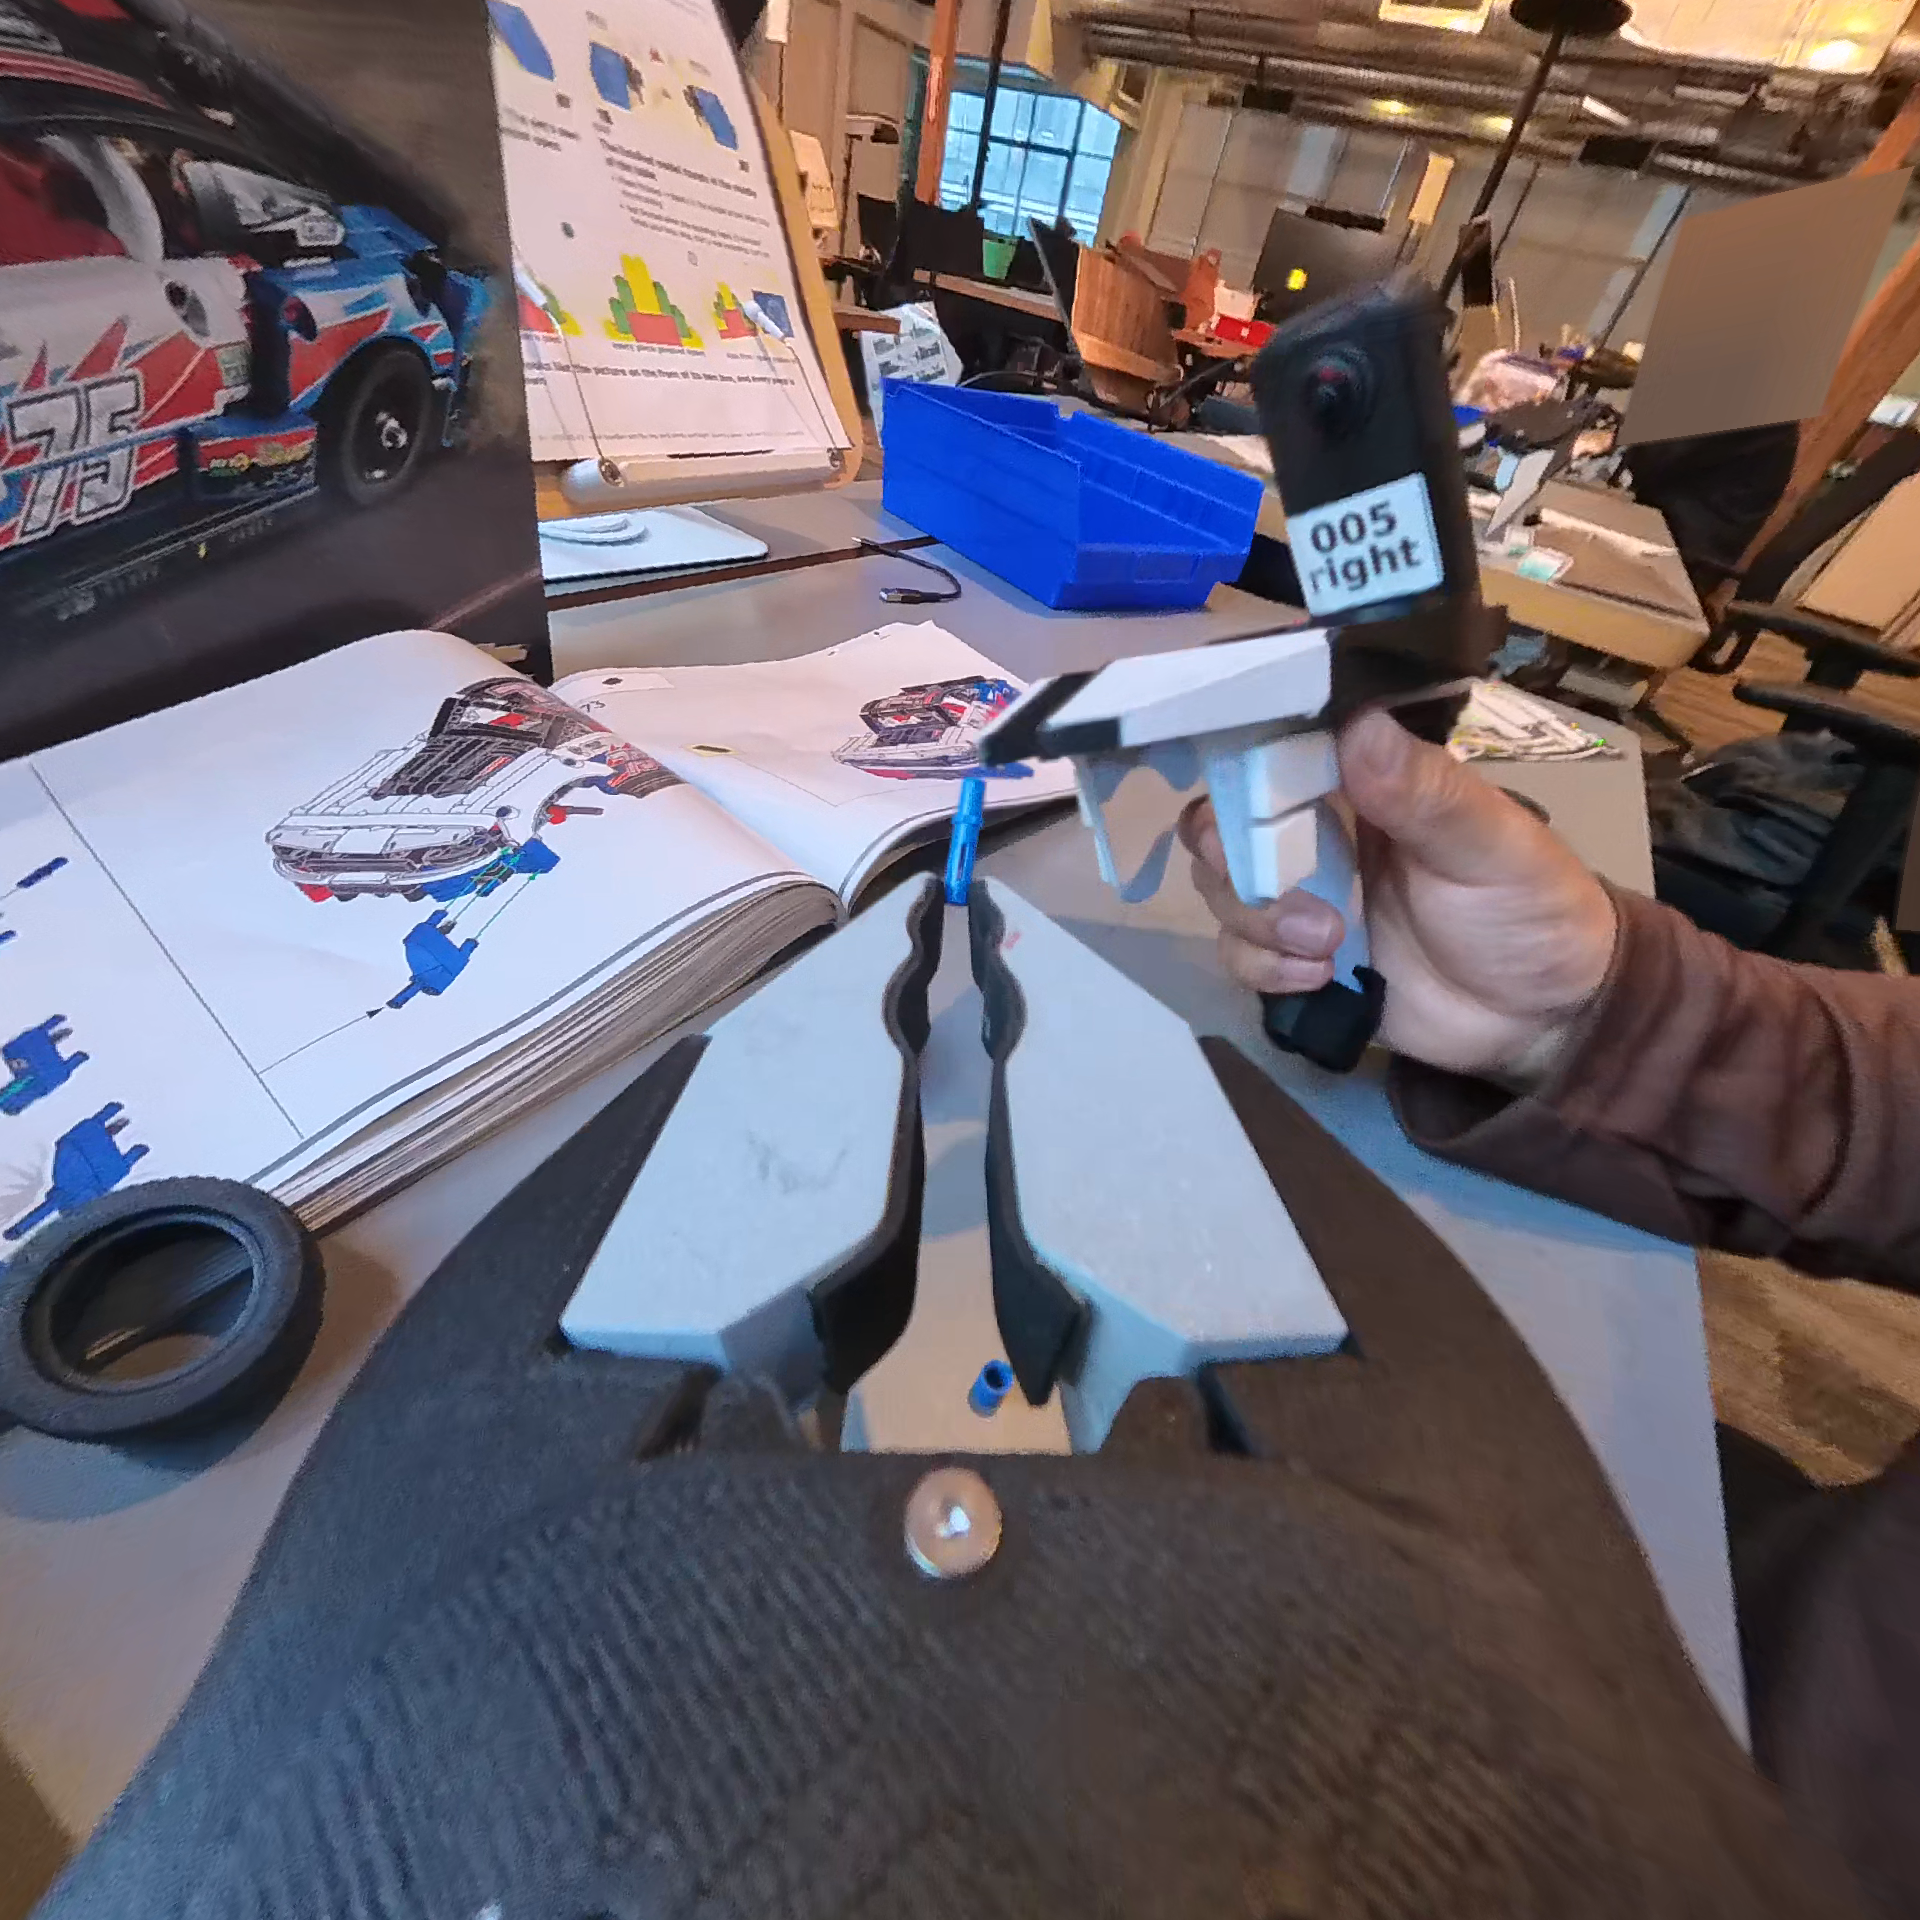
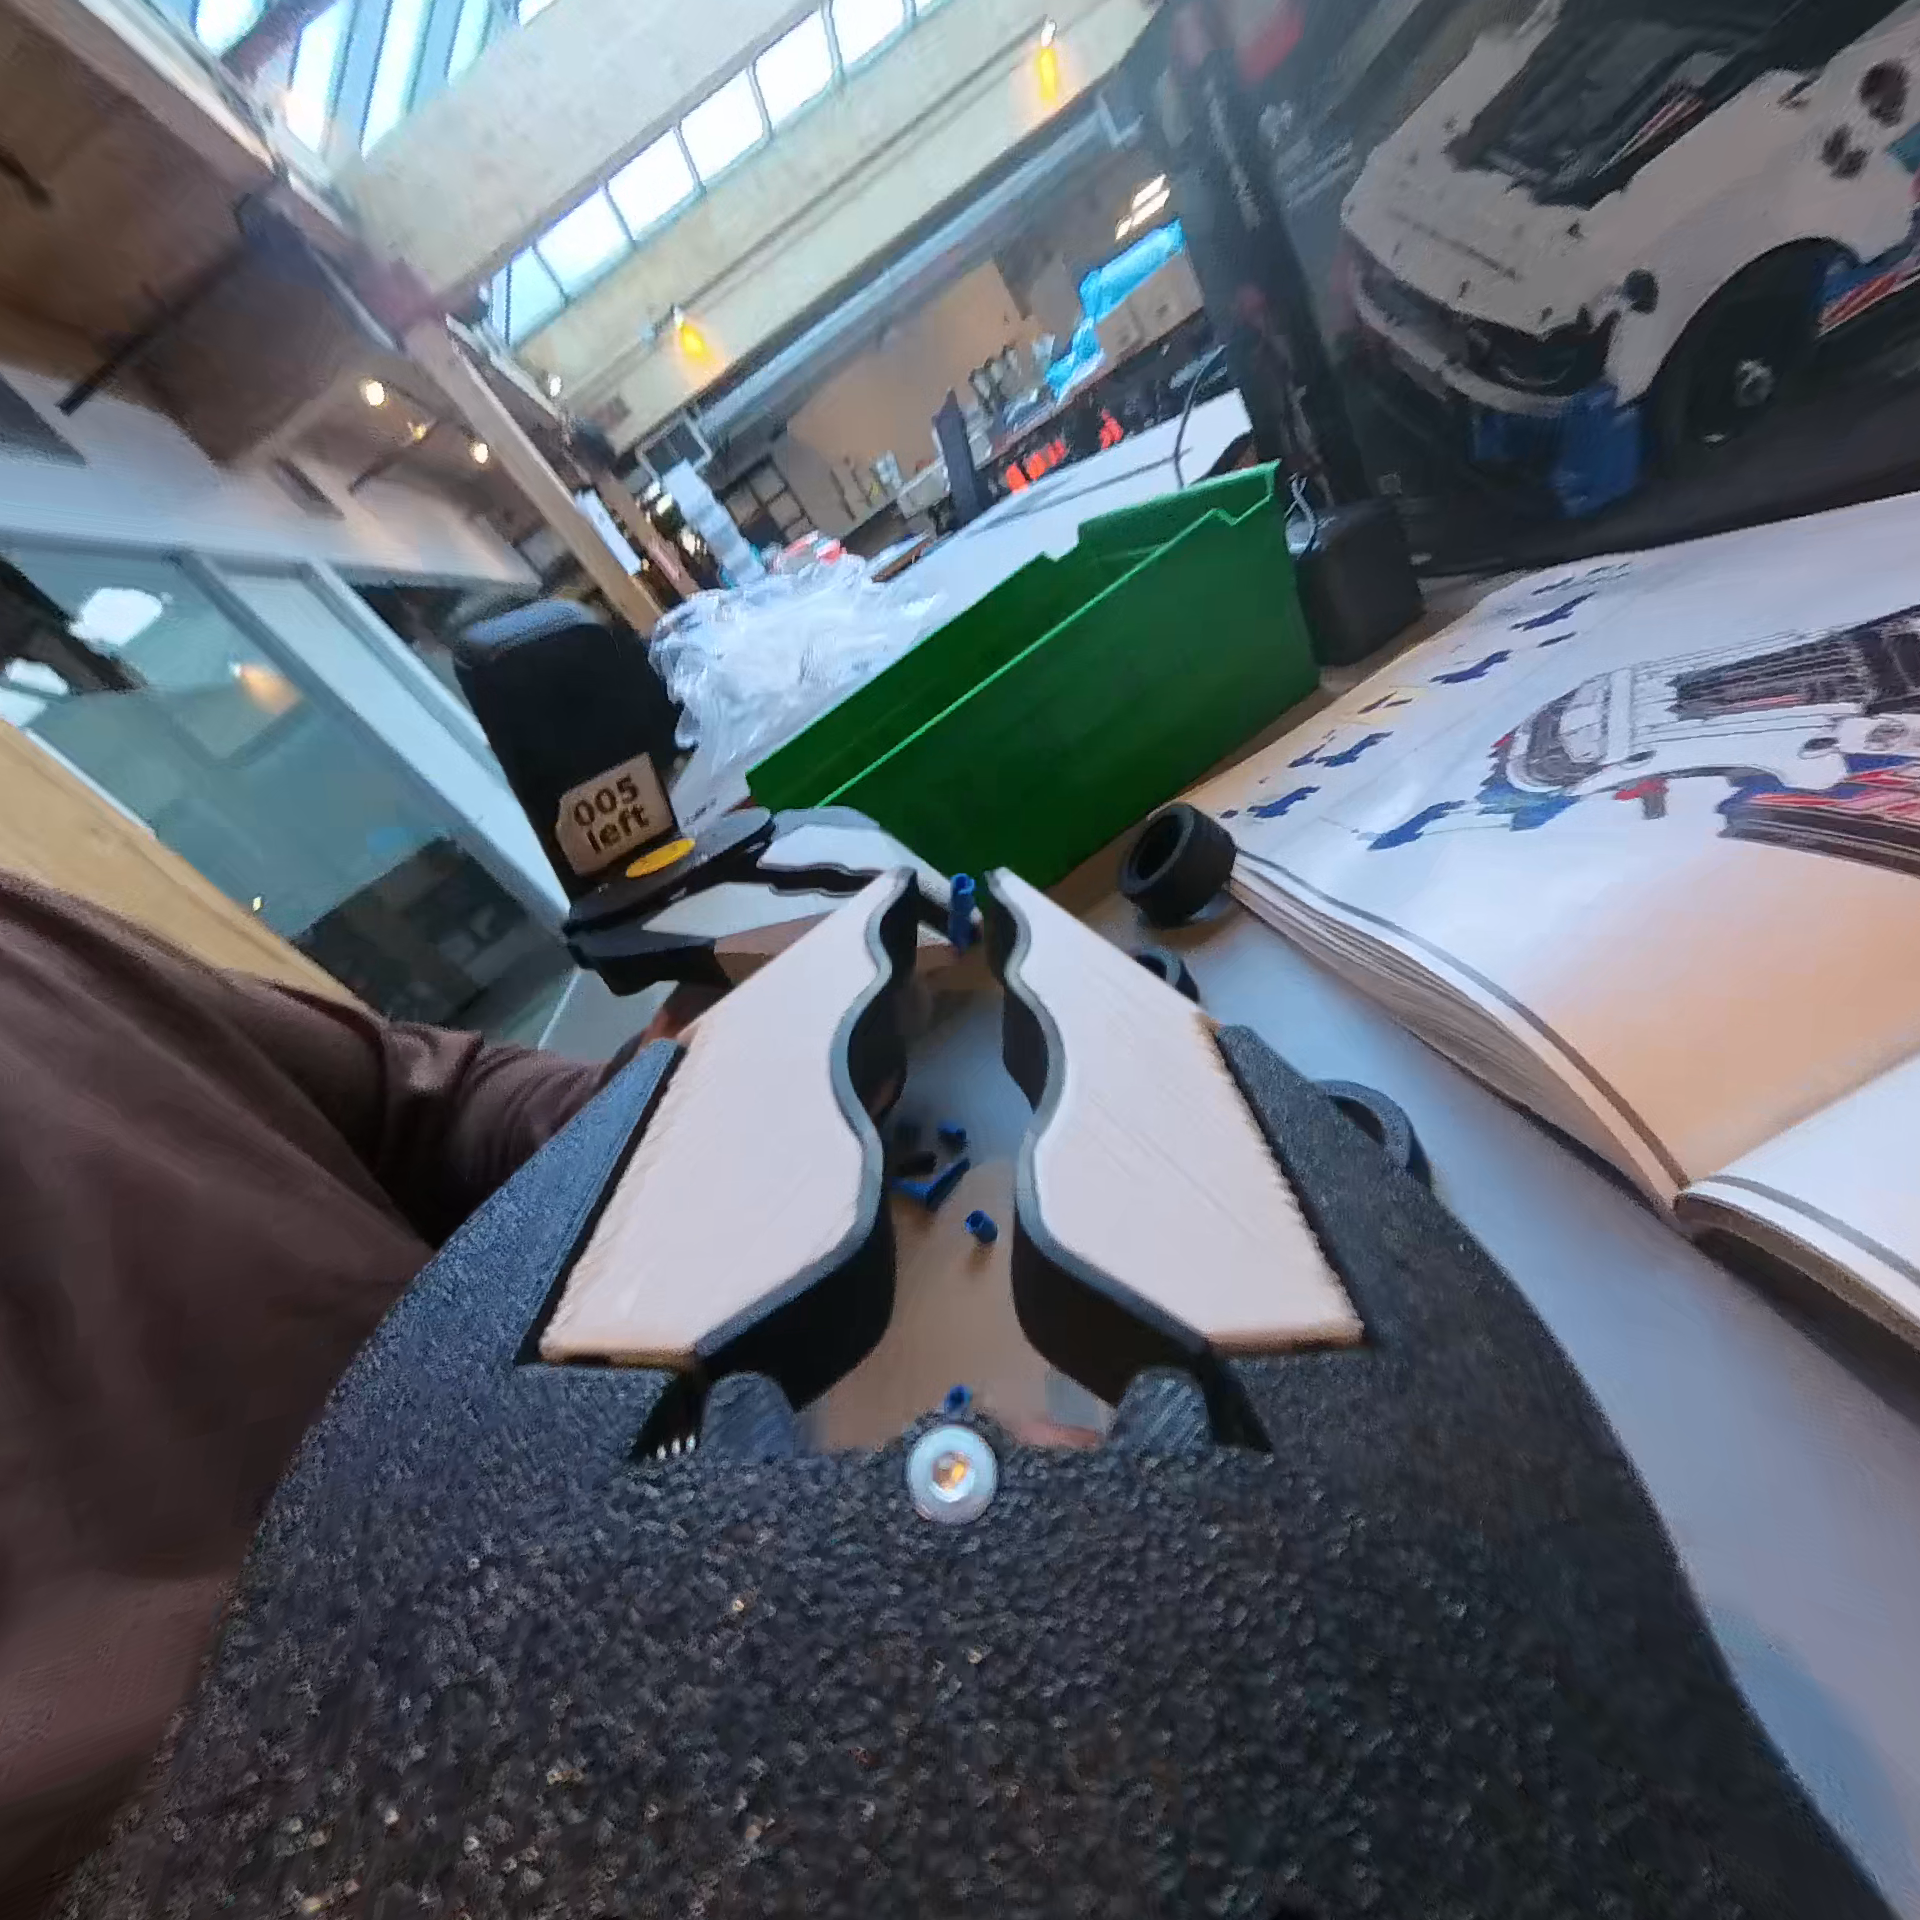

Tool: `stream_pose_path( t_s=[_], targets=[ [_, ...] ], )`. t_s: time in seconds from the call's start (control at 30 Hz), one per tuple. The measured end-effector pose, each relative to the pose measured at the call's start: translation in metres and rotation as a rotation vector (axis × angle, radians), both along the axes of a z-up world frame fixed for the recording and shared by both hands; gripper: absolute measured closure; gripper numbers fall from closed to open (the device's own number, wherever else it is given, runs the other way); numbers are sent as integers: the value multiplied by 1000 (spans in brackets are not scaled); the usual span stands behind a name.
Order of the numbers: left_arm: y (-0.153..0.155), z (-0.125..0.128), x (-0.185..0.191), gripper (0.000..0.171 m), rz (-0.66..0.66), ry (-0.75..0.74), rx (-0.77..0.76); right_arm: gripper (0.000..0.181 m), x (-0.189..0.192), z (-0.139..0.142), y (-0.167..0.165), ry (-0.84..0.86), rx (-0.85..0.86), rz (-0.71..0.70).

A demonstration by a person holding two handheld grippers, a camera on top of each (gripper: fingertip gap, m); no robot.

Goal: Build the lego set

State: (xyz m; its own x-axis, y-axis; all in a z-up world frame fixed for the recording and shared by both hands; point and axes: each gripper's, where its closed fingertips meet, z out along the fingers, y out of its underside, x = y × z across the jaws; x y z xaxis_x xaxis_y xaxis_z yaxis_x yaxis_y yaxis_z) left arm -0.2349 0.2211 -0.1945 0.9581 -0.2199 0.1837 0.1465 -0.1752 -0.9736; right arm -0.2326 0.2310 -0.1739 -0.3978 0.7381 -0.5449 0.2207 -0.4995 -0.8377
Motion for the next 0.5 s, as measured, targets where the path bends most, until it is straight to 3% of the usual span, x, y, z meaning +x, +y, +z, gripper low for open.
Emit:
stream_pose_path(
  t_s=[0.1,0.2,0.5],
  targets=[
    [0,-3,5,171,9,125,-8,166,3,-4,-12,-29,72,56],
    [-1,-3,13,170,-10,209,10,175,8,-7,-9,-46,178,32],
    [-1,-4,28,170,-61,272,33,175,20,-16,-15,-72,313,69]
  ],
)
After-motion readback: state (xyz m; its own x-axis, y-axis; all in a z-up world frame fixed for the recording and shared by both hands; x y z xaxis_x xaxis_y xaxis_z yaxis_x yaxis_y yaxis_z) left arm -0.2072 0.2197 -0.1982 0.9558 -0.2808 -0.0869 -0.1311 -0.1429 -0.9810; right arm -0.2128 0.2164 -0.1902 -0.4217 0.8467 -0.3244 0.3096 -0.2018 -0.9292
